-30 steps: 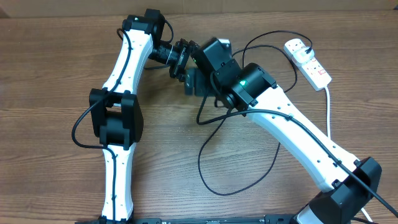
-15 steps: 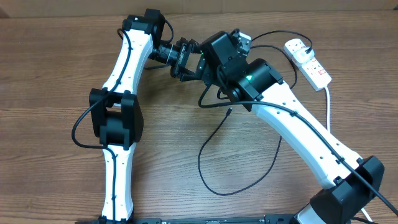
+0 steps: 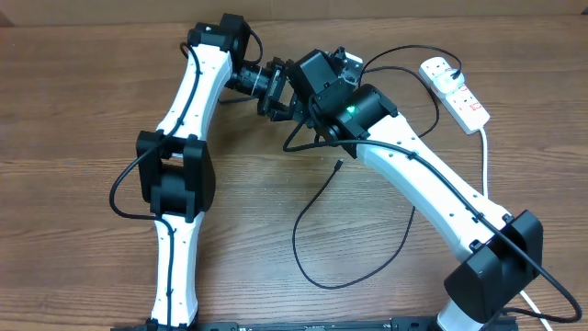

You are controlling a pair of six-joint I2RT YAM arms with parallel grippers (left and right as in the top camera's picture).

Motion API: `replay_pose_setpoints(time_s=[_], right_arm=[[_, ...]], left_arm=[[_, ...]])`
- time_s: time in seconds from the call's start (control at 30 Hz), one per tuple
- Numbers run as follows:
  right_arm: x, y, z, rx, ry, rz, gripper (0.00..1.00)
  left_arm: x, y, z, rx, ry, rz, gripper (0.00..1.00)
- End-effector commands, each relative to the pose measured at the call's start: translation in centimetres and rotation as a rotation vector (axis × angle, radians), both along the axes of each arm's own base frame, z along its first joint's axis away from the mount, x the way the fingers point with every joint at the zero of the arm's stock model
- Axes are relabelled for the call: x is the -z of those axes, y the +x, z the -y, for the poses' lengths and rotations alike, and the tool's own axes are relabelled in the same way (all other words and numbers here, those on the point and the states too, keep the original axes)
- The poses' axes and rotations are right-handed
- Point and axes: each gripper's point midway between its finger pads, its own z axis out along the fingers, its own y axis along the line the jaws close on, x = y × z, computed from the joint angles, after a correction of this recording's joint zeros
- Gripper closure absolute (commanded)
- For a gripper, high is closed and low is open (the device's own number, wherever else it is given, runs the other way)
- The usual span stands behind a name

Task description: Plug charger to phone and switch on socket

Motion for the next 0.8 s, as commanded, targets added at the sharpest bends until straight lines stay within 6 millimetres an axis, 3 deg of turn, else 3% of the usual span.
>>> replay_pose_setpoints(time_s=[0.0, 0.2, 0.77], right_arm=[[-0.44, 0.14, 0.23, 0.007, -0.008, 0.016, 0.4], [-0.37, 0.1, 0.28, 0.007, -0.011, 0.013, 0.59], [-0.09, 0.13, 0.79, 0.022, -0.04, 0.012, 0.67]], left_arm=[[-1.65, 0.13, 0.61, 0.005, -0.06, 0.015, 0.36], [-1.65, 0.14, 0.62, 0.005, -0.061, 0.016, 0.36], [-1.65, 0.14, 0.62, 0.006, -0.062, 0.02, 0.36]])
